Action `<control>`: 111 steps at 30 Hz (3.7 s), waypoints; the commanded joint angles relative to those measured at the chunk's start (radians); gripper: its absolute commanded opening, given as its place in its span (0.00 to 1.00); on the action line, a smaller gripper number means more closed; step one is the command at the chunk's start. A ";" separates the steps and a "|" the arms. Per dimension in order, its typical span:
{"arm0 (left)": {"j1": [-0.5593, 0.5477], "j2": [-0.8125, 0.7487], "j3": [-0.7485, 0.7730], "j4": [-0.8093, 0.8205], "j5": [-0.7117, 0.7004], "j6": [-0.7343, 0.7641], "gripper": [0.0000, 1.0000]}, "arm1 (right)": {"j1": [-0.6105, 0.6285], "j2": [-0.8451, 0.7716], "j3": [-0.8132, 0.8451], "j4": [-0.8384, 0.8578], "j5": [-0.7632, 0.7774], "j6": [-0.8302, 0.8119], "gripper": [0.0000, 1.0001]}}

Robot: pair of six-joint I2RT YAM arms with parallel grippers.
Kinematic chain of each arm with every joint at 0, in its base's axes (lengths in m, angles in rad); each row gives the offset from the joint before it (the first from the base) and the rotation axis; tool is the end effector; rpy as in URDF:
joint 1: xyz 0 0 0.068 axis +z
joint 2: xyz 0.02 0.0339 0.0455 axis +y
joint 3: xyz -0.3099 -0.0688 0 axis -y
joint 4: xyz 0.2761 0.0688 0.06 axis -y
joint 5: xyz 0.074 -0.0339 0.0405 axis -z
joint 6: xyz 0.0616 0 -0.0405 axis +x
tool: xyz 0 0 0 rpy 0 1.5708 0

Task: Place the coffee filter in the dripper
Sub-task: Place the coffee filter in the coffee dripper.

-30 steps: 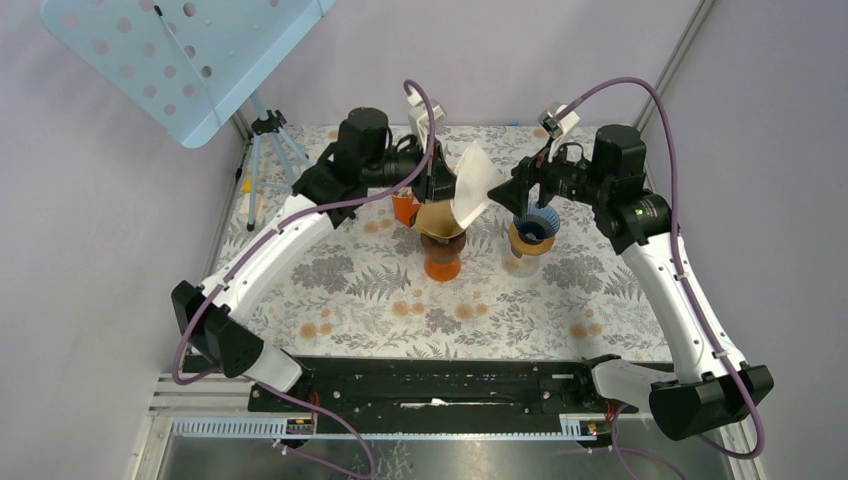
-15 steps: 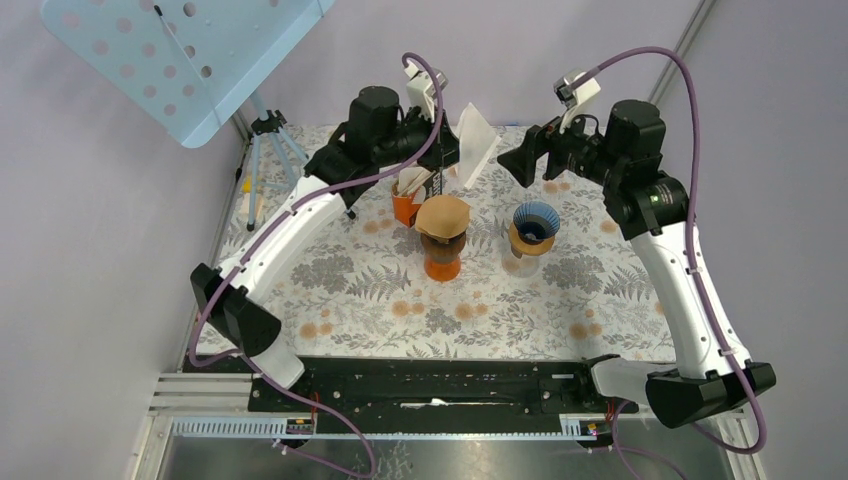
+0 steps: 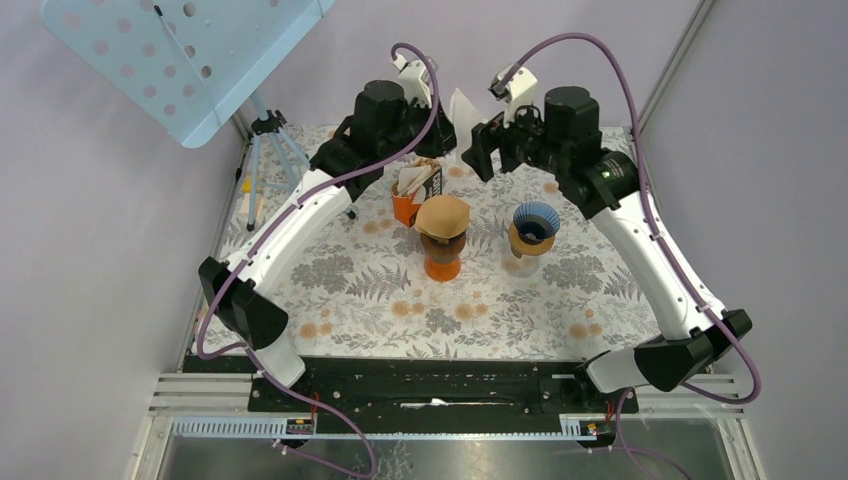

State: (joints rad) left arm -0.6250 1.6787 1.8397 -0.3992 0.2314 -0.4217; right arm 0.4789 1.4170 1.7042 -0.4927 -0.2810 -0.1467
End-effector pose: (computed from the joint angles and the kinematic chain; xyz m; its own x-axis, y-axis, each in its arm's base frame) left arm 0.3538 -0.2727 0.4935 -0.4817 -0.1438 -0.8645 0.6062 0.6577 -0.4471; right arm 0.3034 0.1768 0.5283 -0.0792 -0.1994 -0.9767 -0.7028 0.7060 -0.0871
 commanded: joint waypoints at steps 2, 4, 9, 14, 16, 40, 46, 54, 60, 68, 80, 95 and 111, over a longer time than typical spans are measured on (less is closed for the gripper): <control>-0.003 0.003 0.039 0.024 -0.101 -0.142 0.00 | 0.054 0.026 0.048 -0.006 0.127 -0.047 0.84; -0.013 0.002 0.033 0.017 -0.133 -0.181 0.00 | 0.065 0.030 0.045 -0.007 0.138 -0.047 0.84; -0.035 -0.007 0.015 0.007 -0.161 -0.248 0.00 | 0.089 0.029 0.020 0.002 0.179 -0.057 0.83; -0.053 -0.026 -0.006 0.006 -0.182 -0.273 0.00 | 0.101 0.022 0.002 0.016 0.231 -0.072 0.82; -0.056 -0.033 -0.014 0.006 -0.185 -0.282 0.00 | 0.102 0.022 -0.002 0.017 0.242 -0.079 0.82; -0.067 -0.040 -0.039 0.025 -0.177 -0.296 0.00 | 0.104 -0.010 -0.052 0.030 0.251 -0.096 0.76; -0.069 -0.033 -0.035 0.025 -0.181 -0.292 0.00 | 0.104 -0.017 -0.050 0.027 0.232 -0.083 0.76; -0.070 -0.038 -0.050 0.033 -0.190 -0.289 0.00 | 0.103 -0.031 -0.053 0.023 0.205 -0.057 0.77; -0.070 -0.043 -0.054 0.037 -0.185 -0.294 0.00 | 0.102 -0.034 -0.062 0.020 0.177 -0.050 0.76; -0.071 -0.042 -0.060 0.042 -0.152 -0.313 0.00 | 0.102 -0.024 -0.077 0.030 0.195 -0.060 0.75; -0.071 -0.044 -0.061 0.046 -0.126 -0.327 0.00 | 0.102 -0.019 -0.083 0.035 0.249 -0.080 0.73; -0.070 -0.051 -0.082 0.070 -0.093 -0.325 0.00 | 0.103 -0.026 -0.078 0.037 0.318 -0.104 0.66; -0.091 -0.044 -0.083 0.085 -0.096 -0.284 0.00 | 0.110 0.020 -0.034 0.026 0.397 -0.091 0.56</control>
State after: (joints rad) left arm -0.7017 1.6760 1.7554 -0.3721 0.1276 -0.7307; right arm 0.5755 1.4170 1.6241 -0.4999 0.0692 -0.2394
